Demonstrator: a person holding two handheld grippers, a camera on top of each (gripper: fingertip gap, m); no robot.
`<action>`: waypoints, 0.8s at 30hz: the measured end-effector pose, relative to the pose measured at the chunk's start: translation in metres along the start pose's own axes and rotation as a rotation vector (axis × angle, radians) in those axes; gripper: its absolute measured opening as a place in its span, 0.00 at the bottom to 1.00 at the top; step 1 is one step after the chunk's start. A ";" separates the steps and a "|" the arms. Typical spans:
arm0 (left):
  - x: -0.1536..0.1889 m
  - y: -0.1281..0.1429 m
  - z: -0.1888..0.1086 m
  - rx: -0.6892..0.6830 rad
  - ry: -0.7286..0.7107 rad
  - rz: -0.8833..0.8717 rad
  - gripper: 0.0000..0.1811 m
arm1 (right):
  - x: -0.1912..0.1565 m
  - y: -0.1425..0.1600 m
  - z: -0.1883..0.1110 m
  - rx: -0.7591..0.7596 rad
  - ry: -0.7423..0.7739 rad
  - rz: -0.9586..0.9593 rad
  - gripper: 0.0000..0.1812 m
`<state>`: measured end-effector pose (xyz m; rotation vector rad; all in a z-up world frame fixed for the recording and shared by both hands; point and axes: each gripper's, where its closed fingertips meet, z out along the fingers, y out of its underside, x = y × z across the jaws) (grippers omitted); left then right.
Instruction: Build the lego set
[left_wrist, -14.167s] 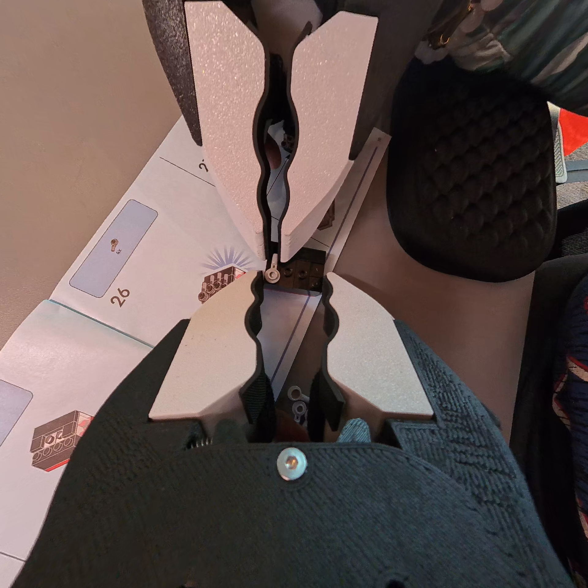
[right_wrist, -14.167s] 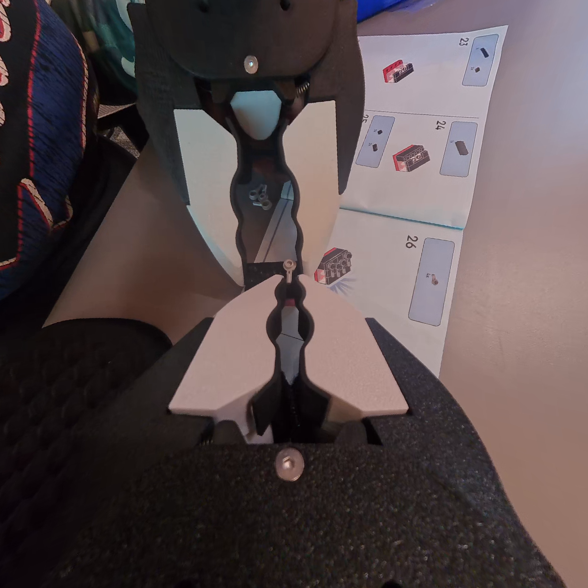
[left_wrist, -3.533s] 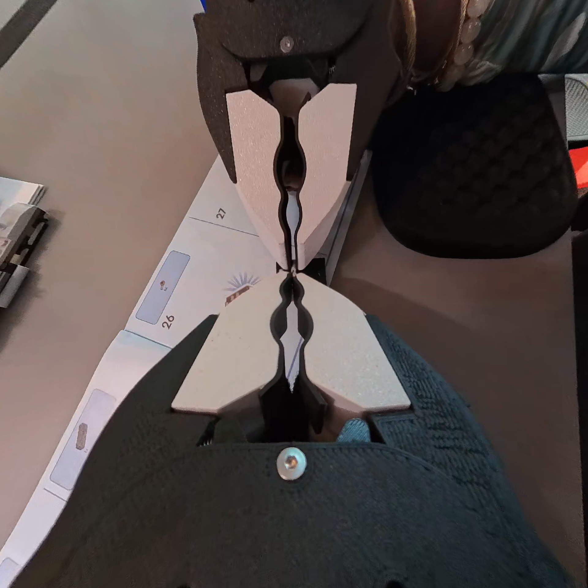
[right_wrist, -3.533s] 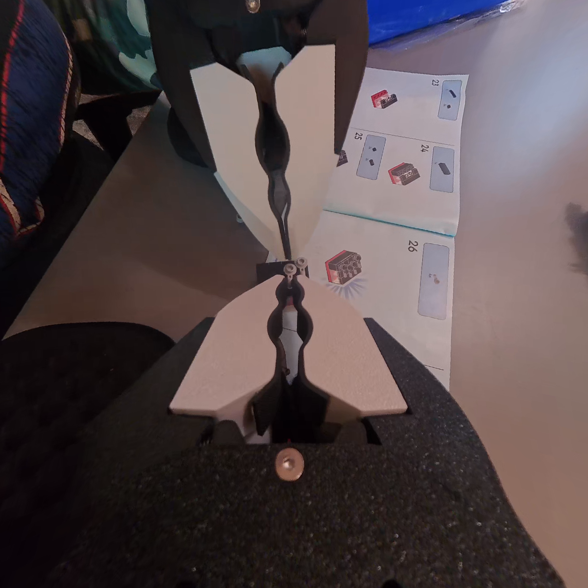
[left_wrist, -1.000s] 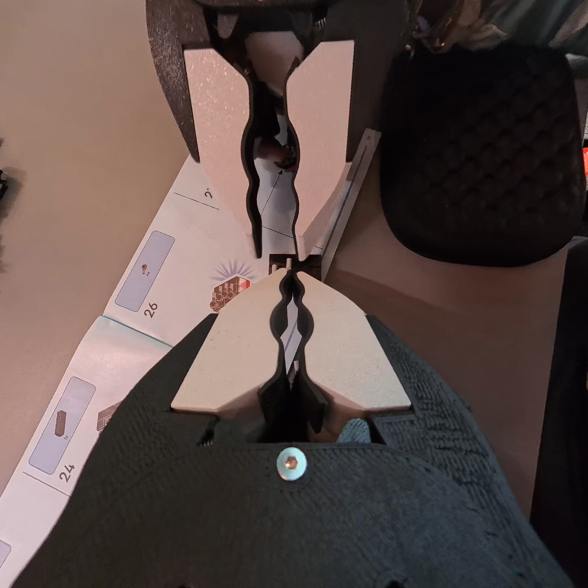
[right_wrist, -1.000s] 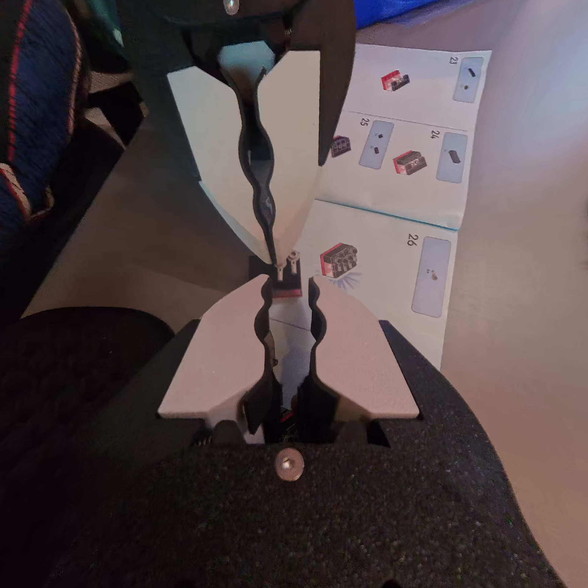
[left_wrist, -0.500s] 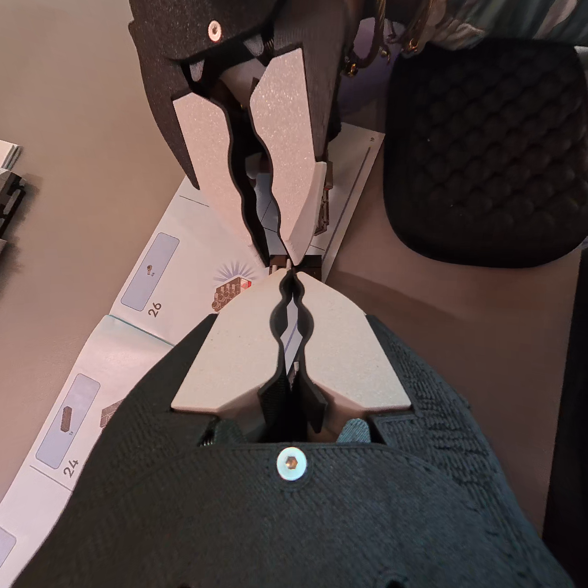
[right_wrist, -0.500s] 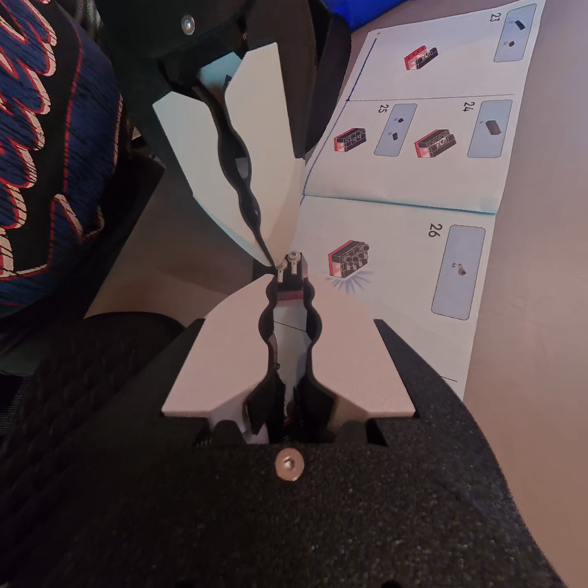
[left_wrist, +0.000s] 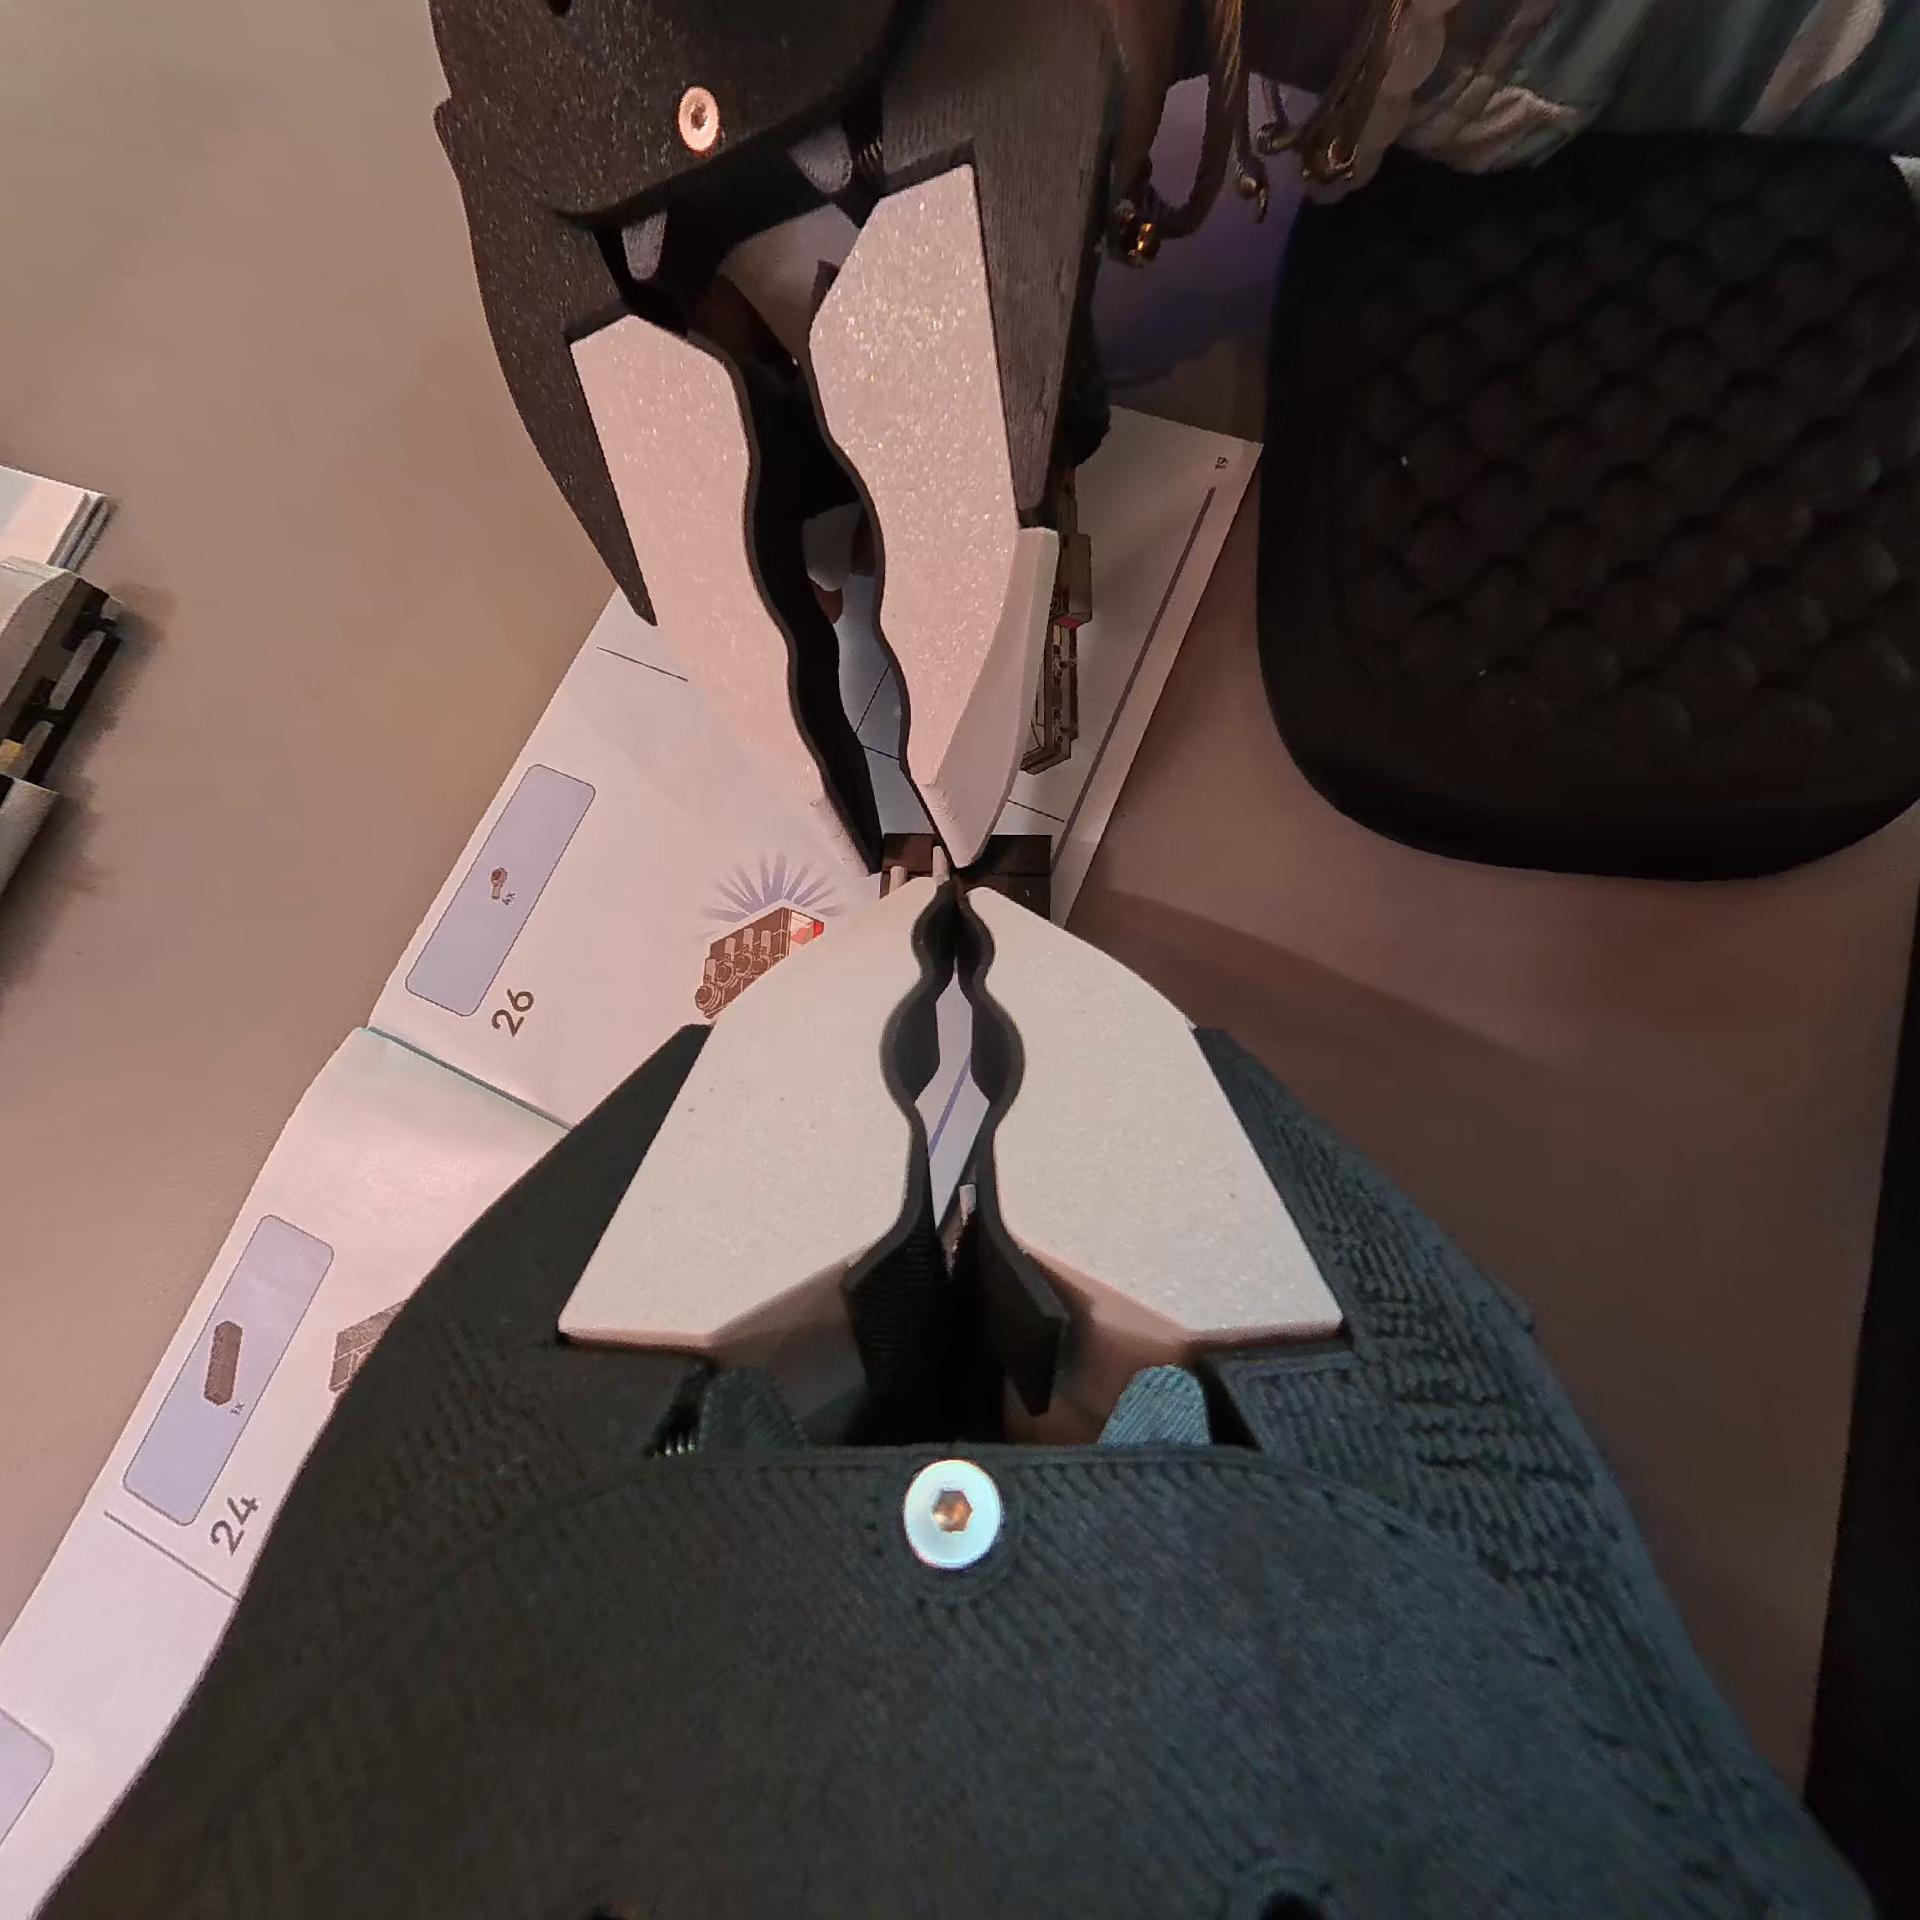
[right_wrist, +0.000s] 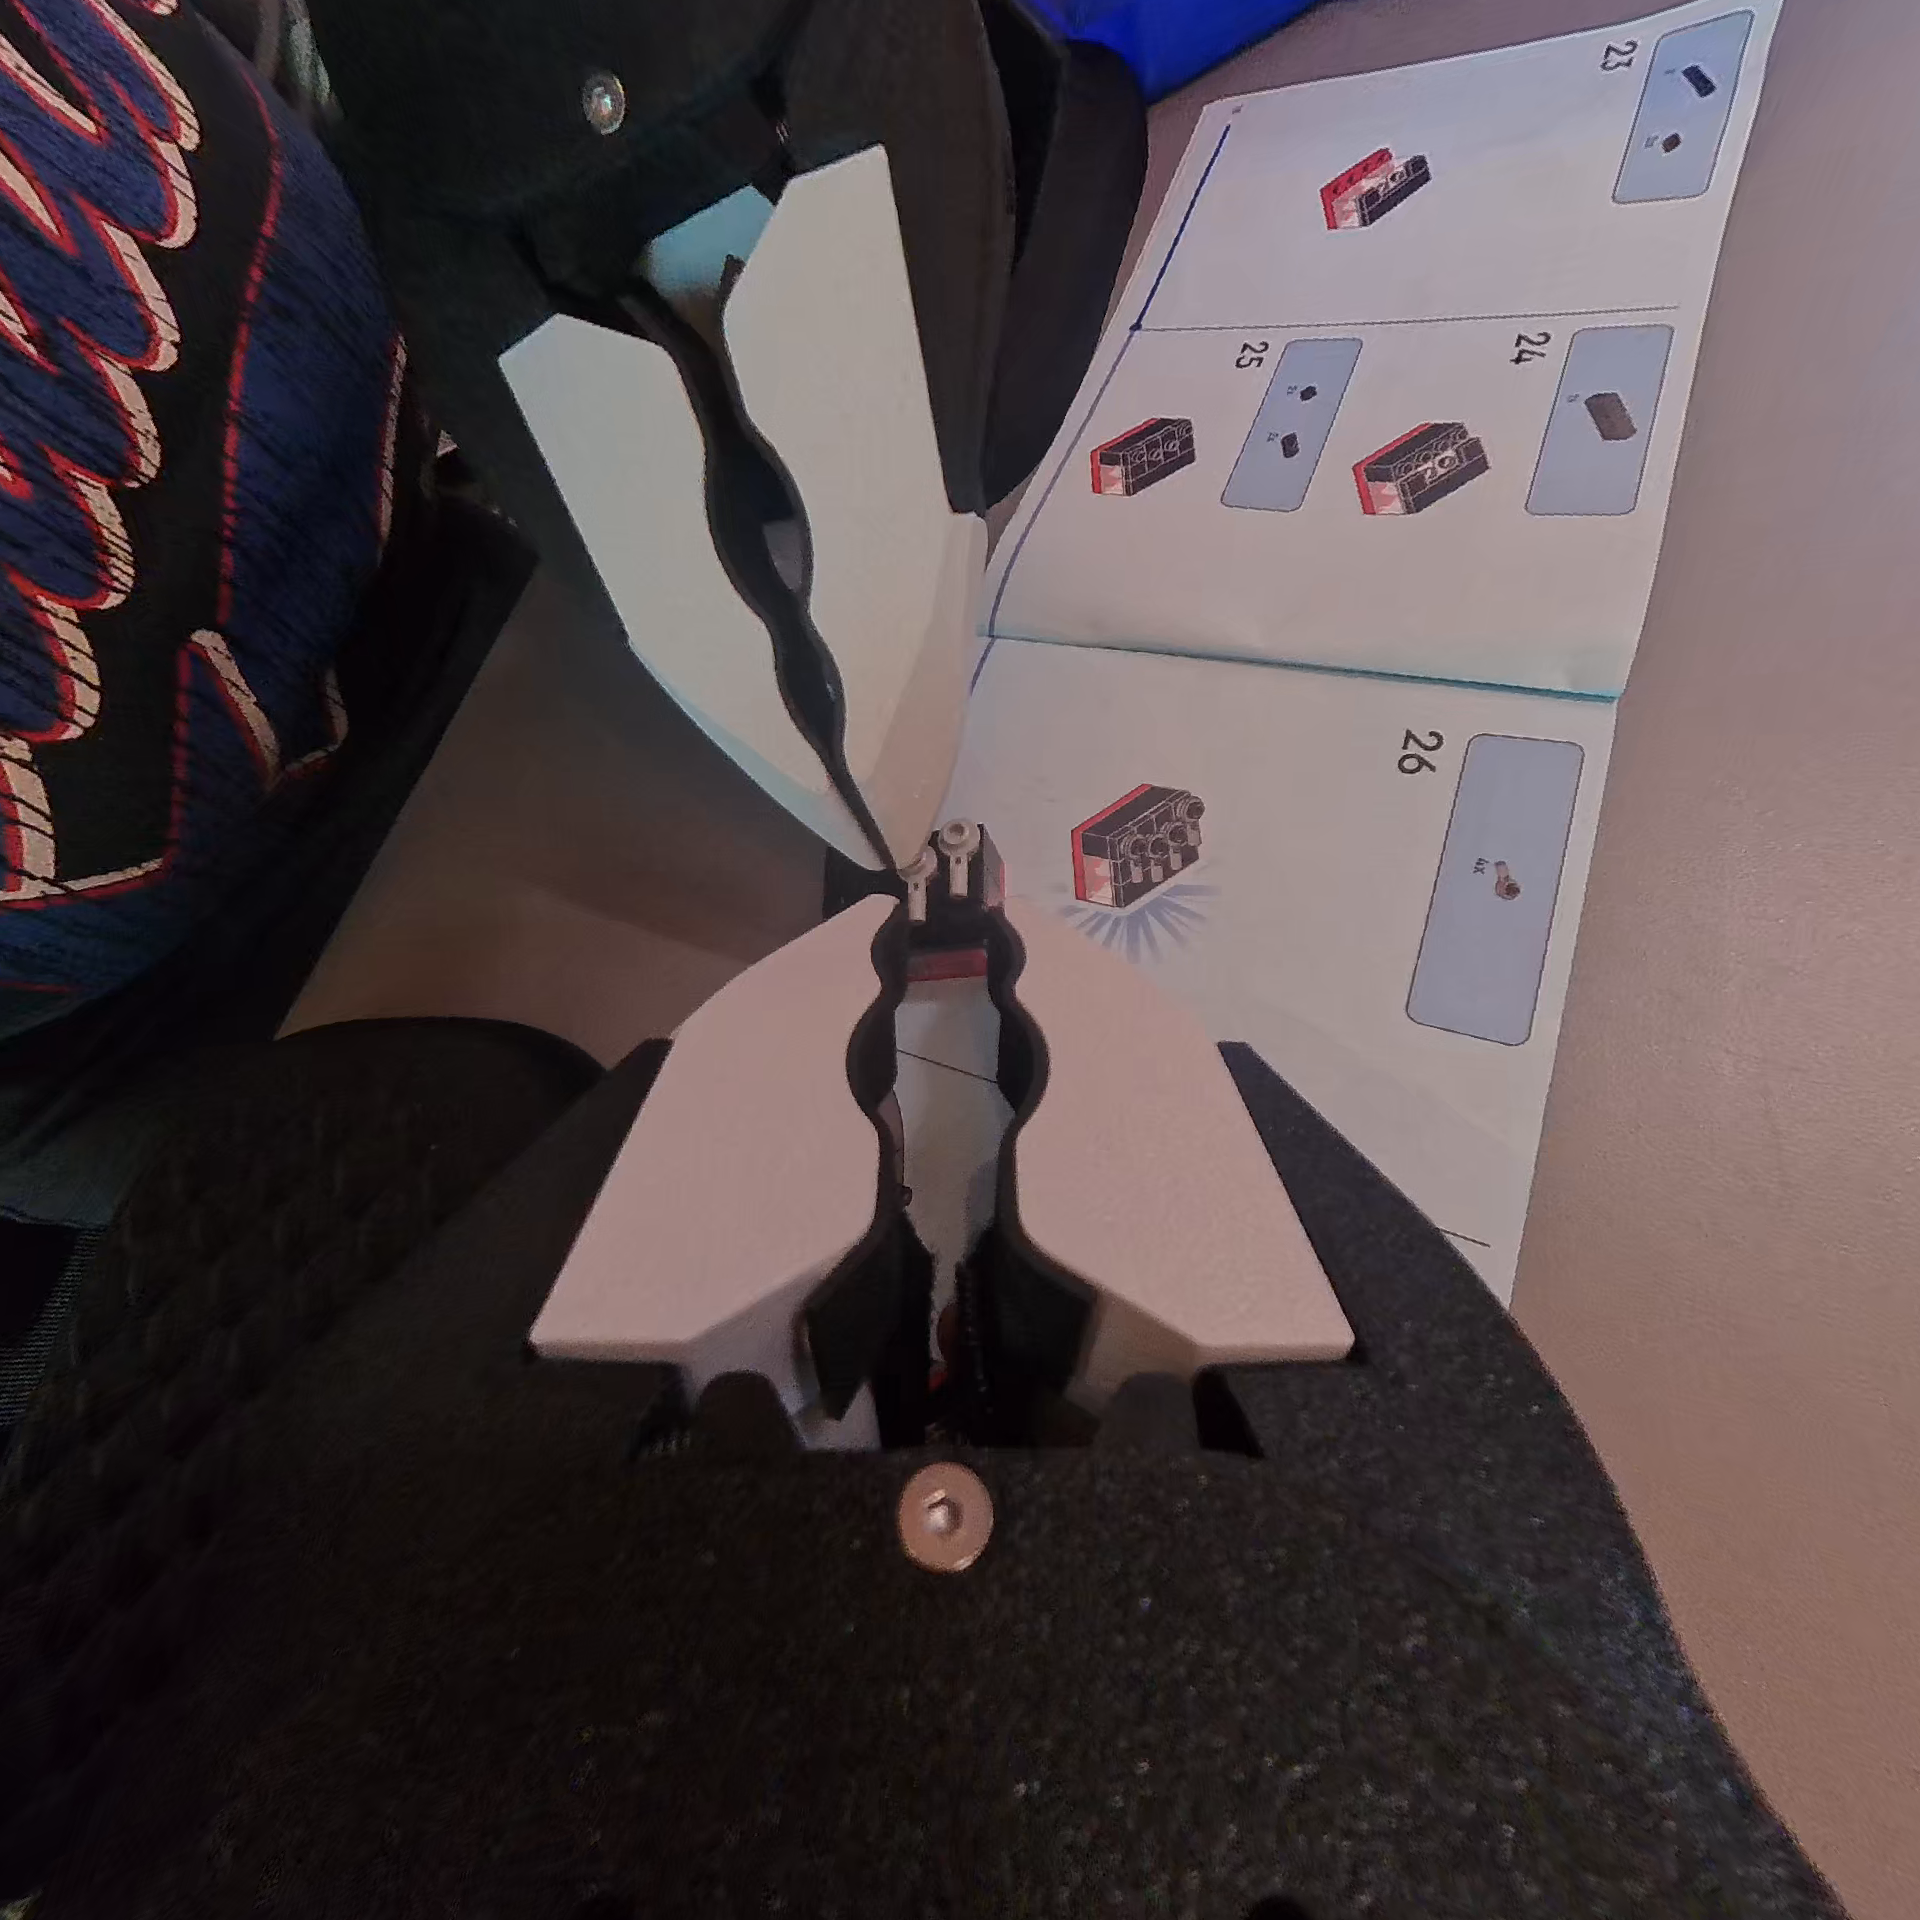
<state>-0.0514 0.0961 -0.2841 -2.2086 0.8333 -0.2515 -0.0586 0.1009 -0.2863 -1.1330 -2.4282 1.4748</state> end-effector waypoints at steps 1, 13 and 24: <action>0.000 0.000 0.000 -0.001 0.003 0.000 0.01 | 0.000 0.000 0.000 0.000 0.000 -0.001 0.08; 0.000 0.001 0.000 -0.034 0.027 -0.006 0.01 | 0.002 -0.005 -0.007 0.025 0.036 -0.022 0.10; 0.005 -0.012 -0.010 0.106 0.098 -0.037 0.02 | -0.012 -0.022 -0.031 0.136 0.183 -0.071 0.12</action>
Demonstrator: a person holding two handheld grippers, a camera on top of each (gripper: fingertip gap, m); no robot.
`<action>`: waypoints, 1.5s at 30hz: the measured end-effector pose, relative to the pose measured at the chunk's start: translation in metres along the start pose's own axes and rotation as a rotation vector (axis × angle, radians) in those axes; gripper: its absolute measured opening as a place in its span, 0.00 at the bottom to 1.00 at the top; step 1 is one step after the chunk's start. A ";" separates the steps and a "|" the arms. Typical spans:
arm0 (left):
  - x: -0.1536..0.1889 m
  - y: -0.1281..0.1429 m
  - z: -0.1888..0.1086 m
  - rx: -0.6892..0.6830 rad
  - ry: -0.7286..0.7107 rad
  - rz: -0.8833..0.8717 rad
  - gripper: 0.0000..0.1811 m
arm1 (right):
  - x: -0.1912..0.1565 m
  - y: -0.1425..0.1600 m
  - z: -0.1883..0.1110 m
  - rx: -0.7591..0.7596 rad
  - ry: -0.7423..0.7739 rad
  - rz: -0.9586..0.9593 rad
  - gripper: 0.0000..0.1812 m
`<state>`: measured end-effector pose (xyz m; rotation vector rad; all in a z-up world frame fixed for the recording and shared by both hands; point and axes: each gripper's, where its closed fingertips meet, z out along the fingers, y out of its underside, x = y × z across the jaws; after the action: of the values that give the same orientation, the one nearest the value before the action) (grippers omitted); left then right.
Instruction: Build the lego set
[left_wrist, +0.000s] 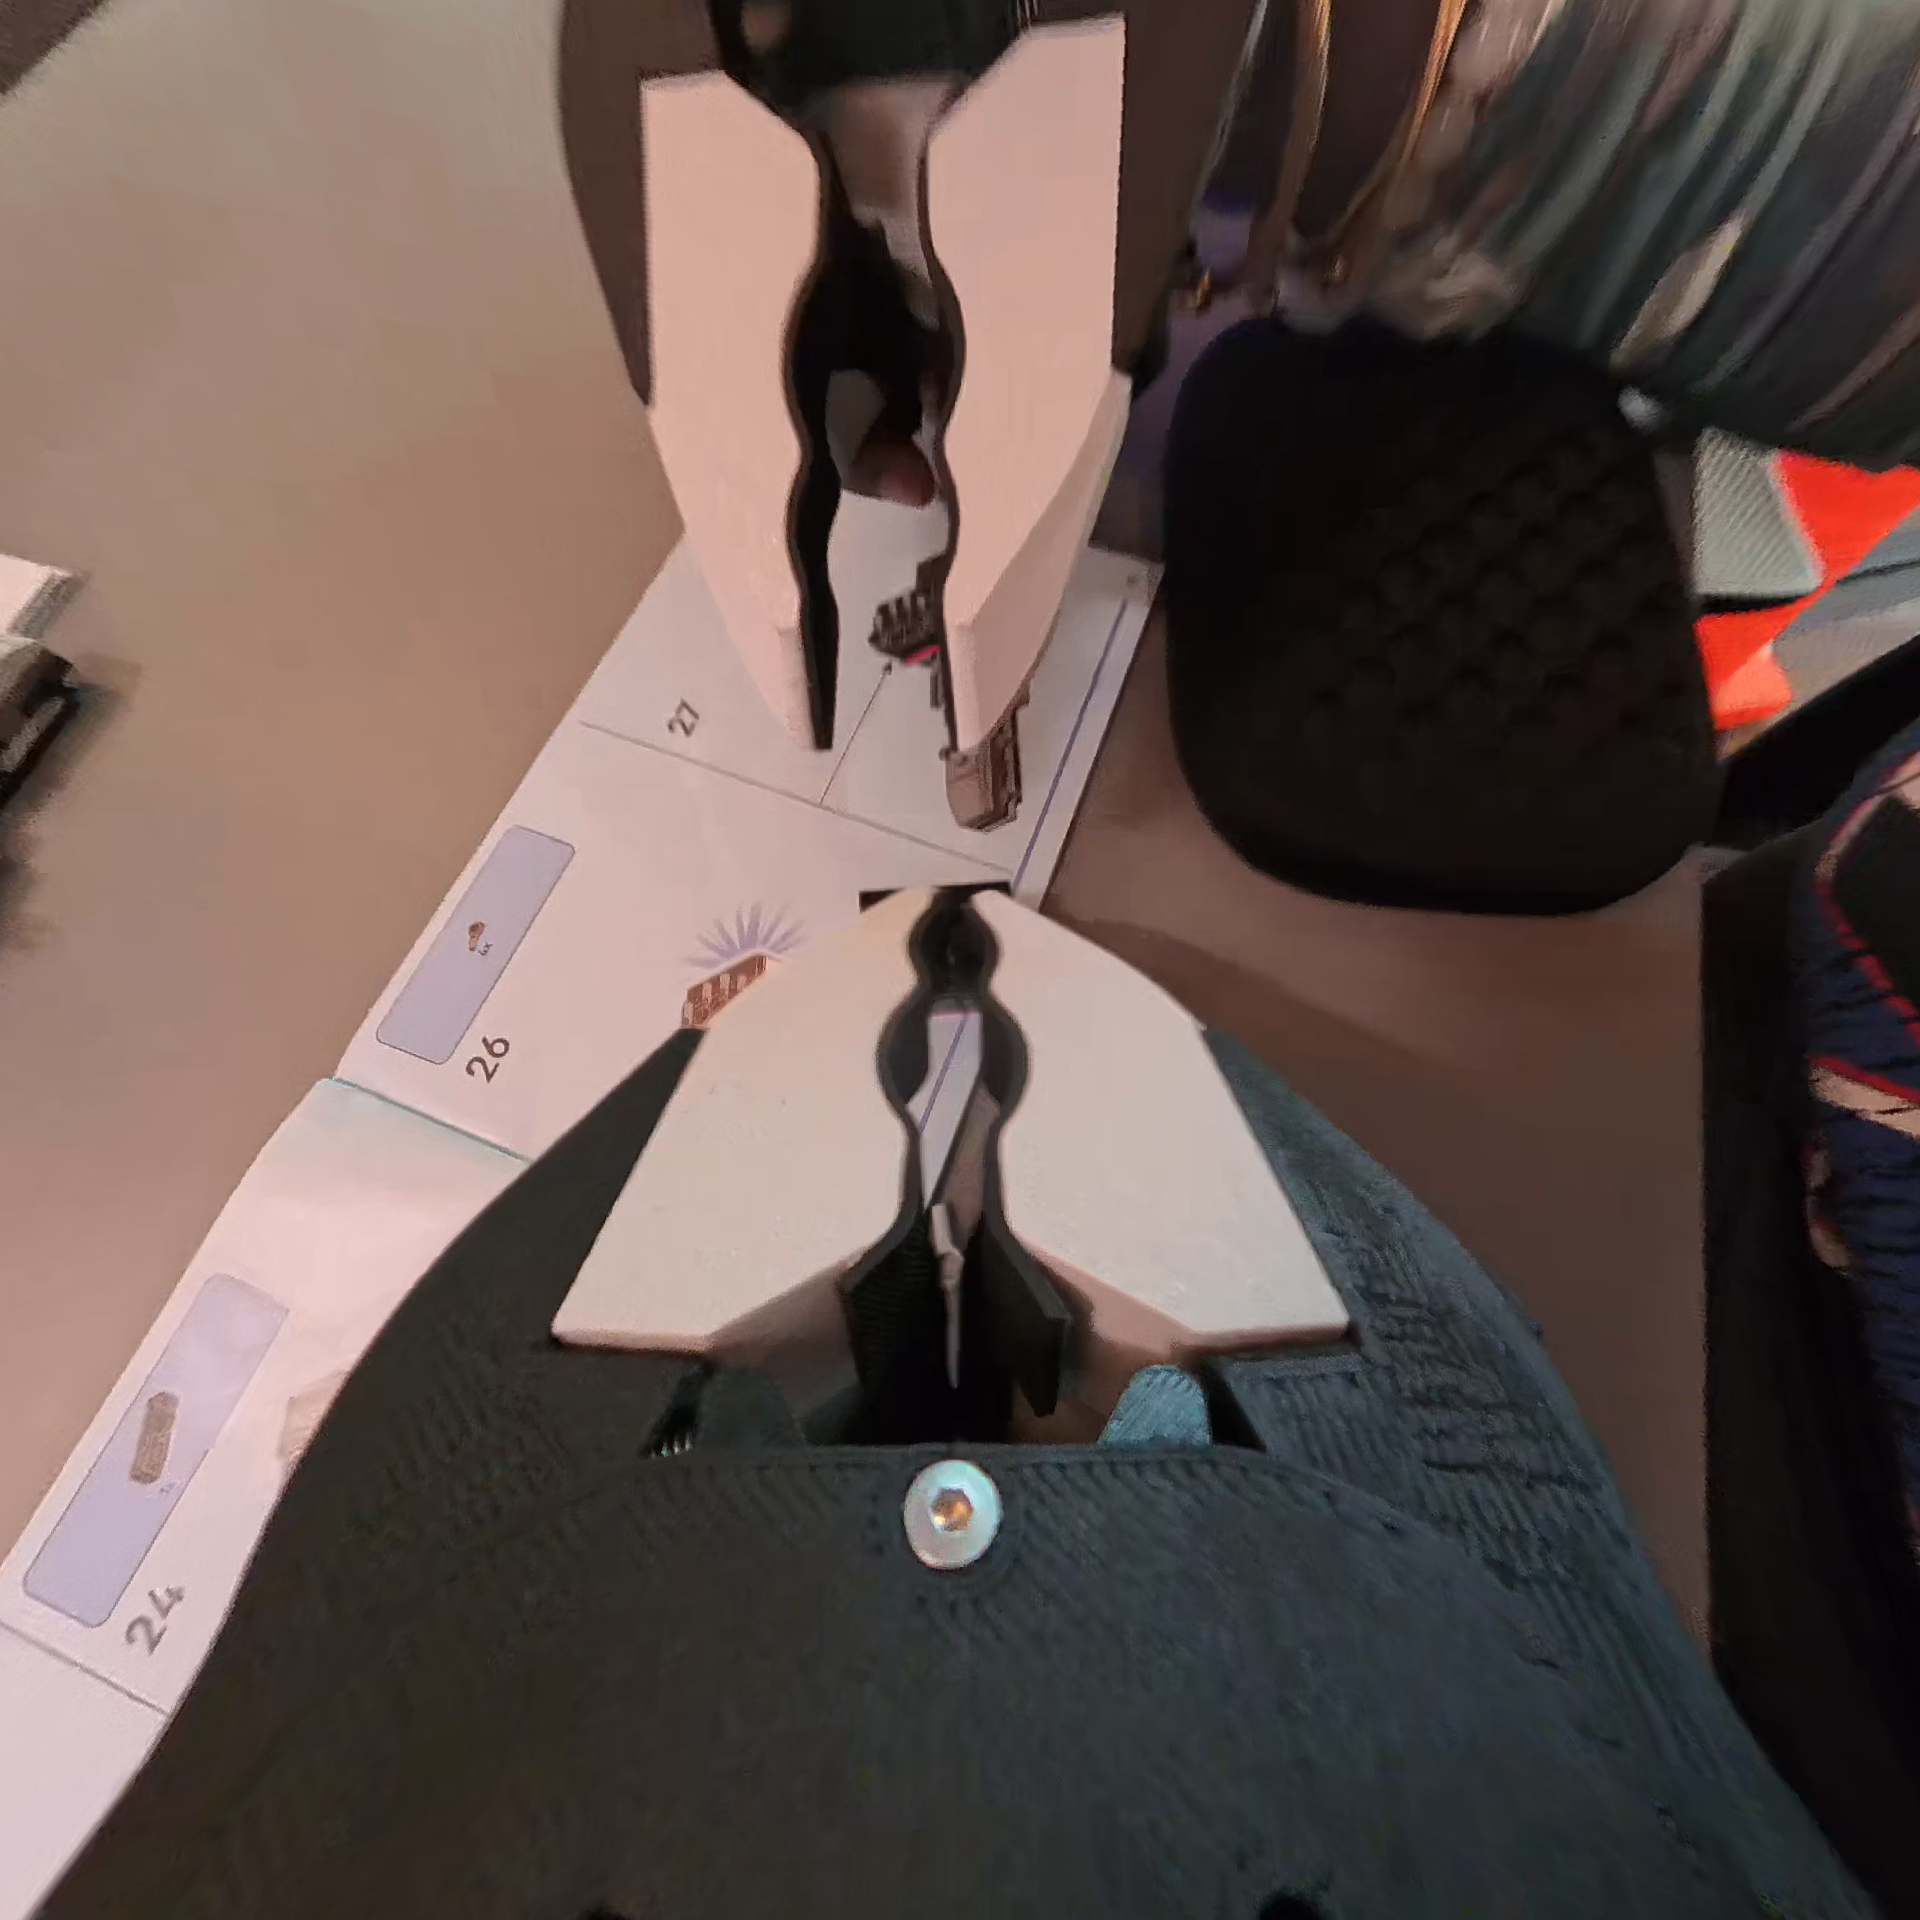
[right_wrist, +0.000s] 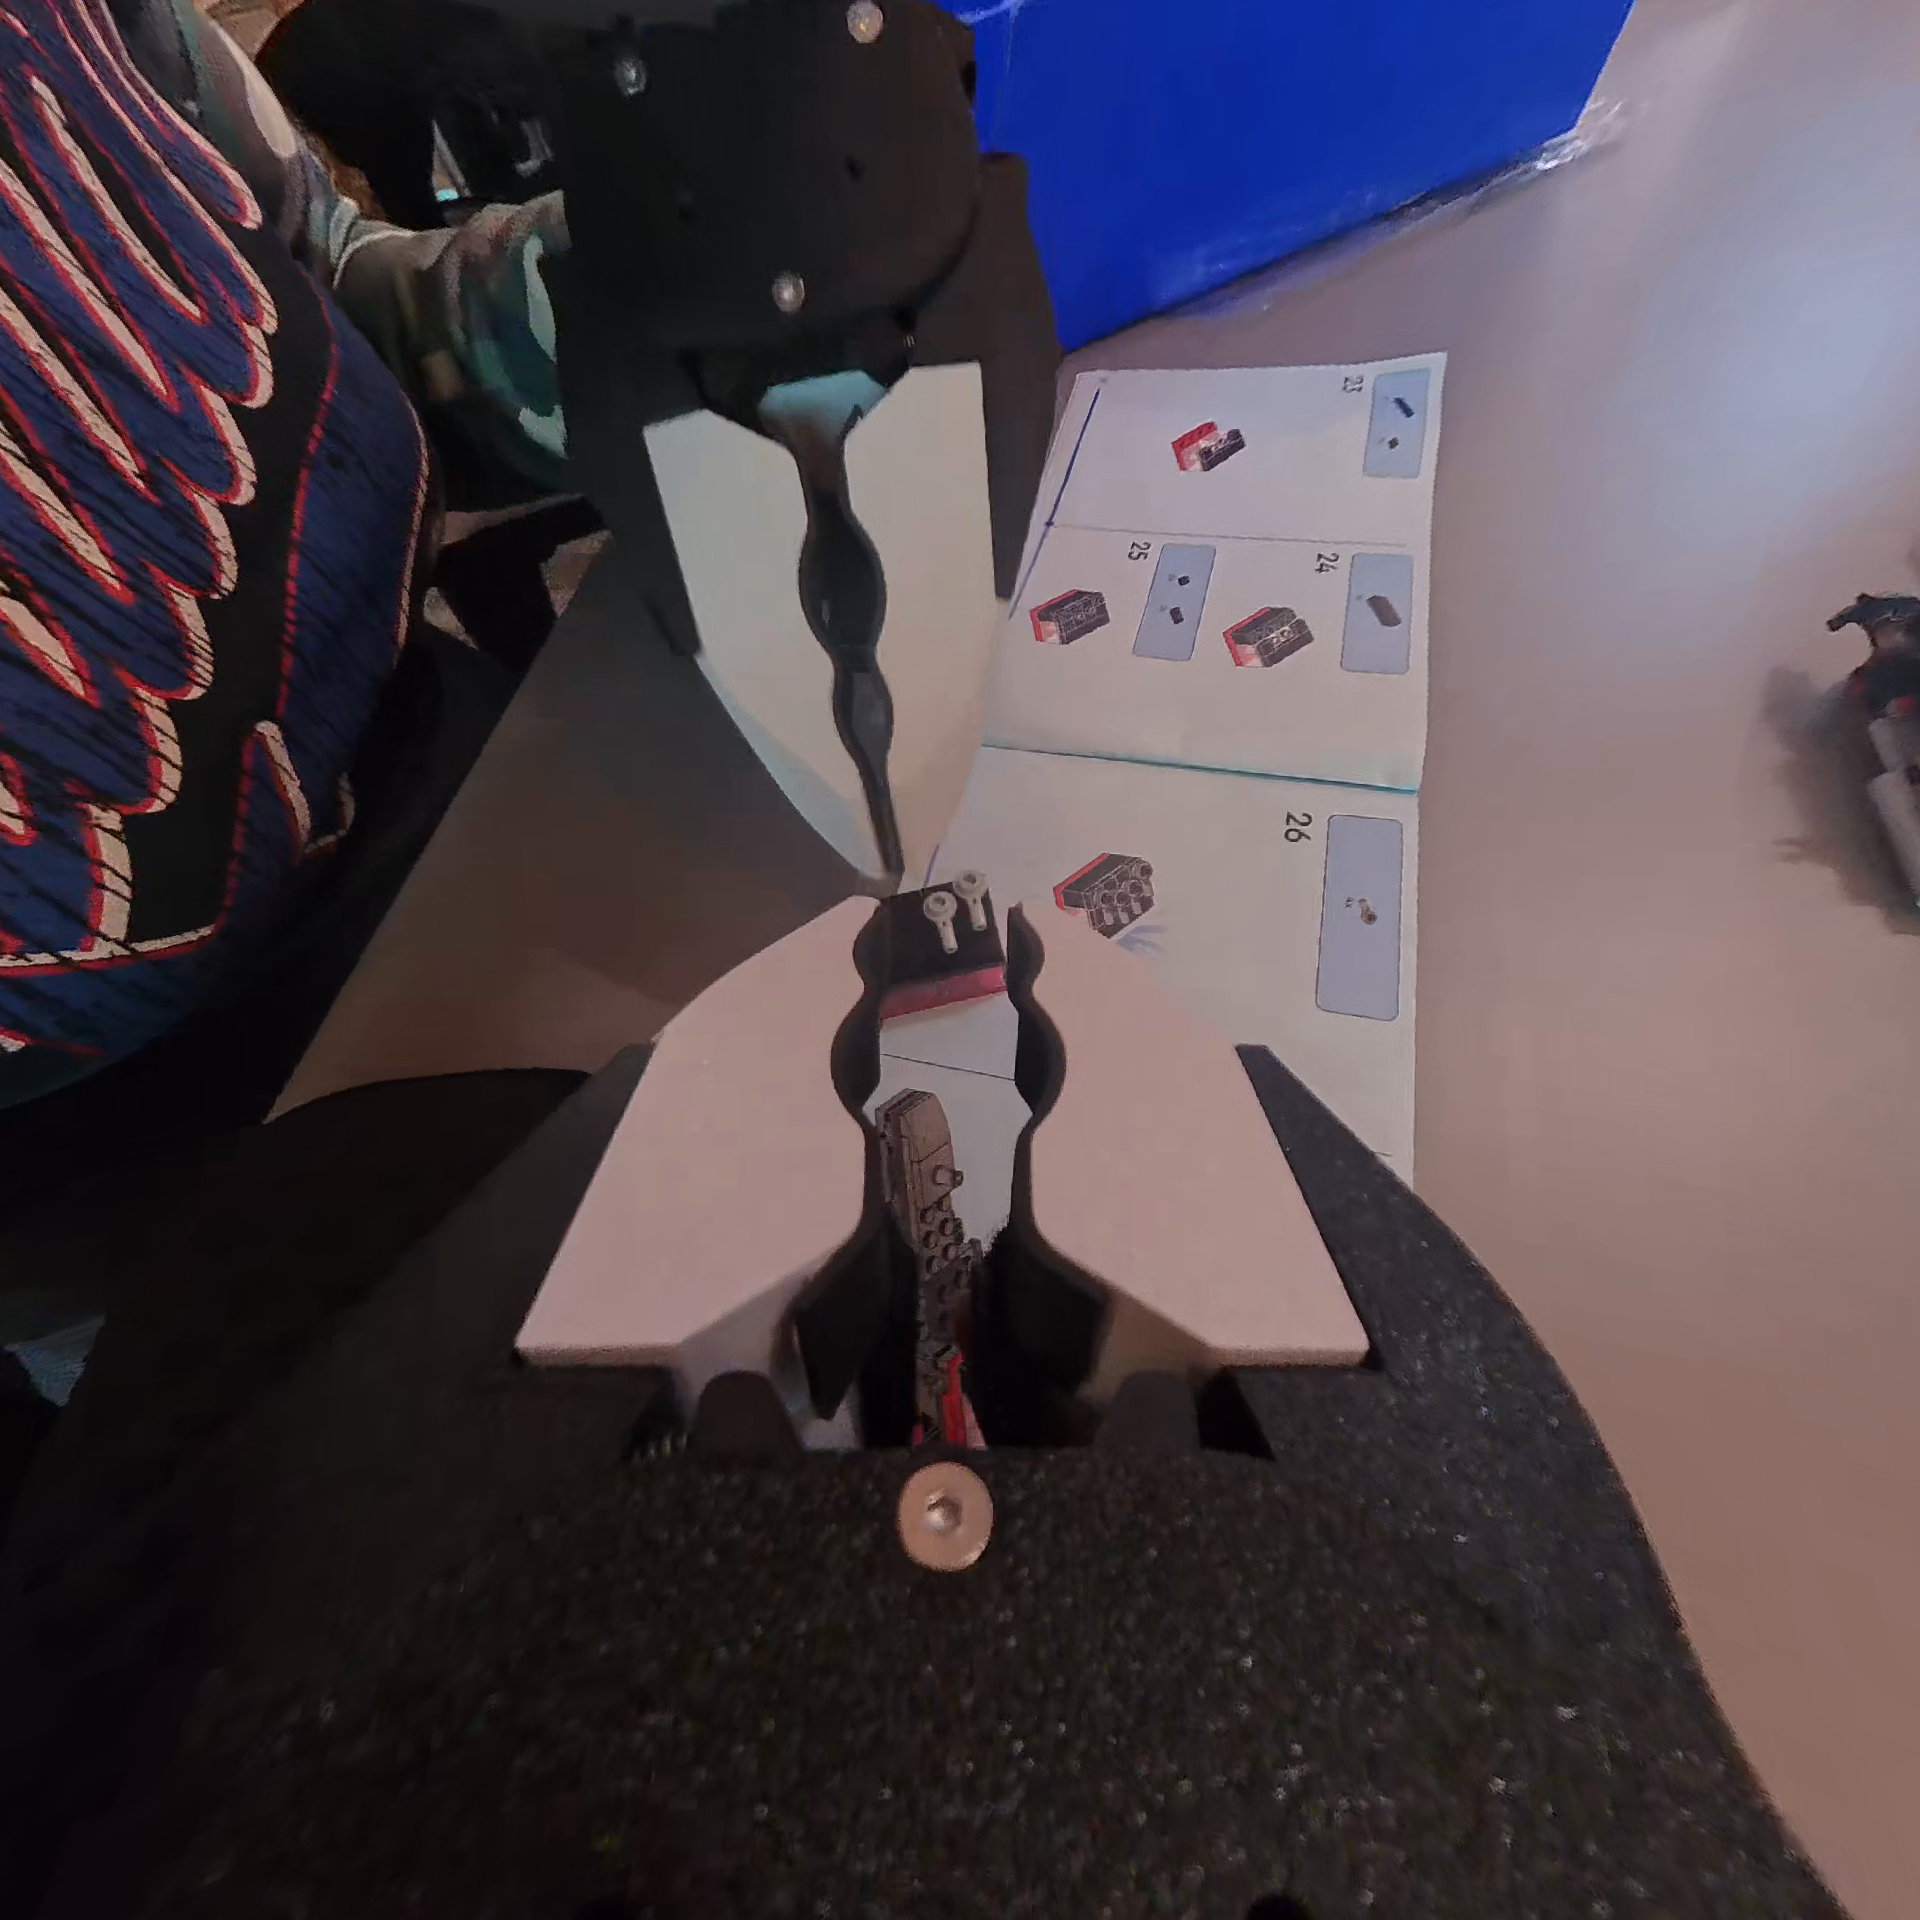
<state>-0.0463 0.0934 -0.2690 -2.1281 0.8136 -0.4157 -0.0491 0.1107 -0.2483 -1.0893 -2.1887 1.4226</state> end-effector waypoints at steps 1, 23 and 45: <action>0.000 -0.004 -0.004 0.028 0.003 -0.012 0.06 | -0.001 0.000 -0.001 0.011 0.011 0.003 0.12; 0.025 0.067 -0.040 -0.187 -0.046 0.003 0.08 | -0.037 0.009 0.072 -0.241 0.142 -0.103 0.04; 0.009 0.057 -0.049 -0.031 -0.118 -0.084 0.08 | -0.011 0.016 0.090 -0.530 0.099 -0.251 0.05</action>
<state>-0.0888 0.0324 -0.2826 -2.1985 0.6694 -0.3198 -0.0902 0.0484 -0.3016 -0.9603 -2.5877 0.6828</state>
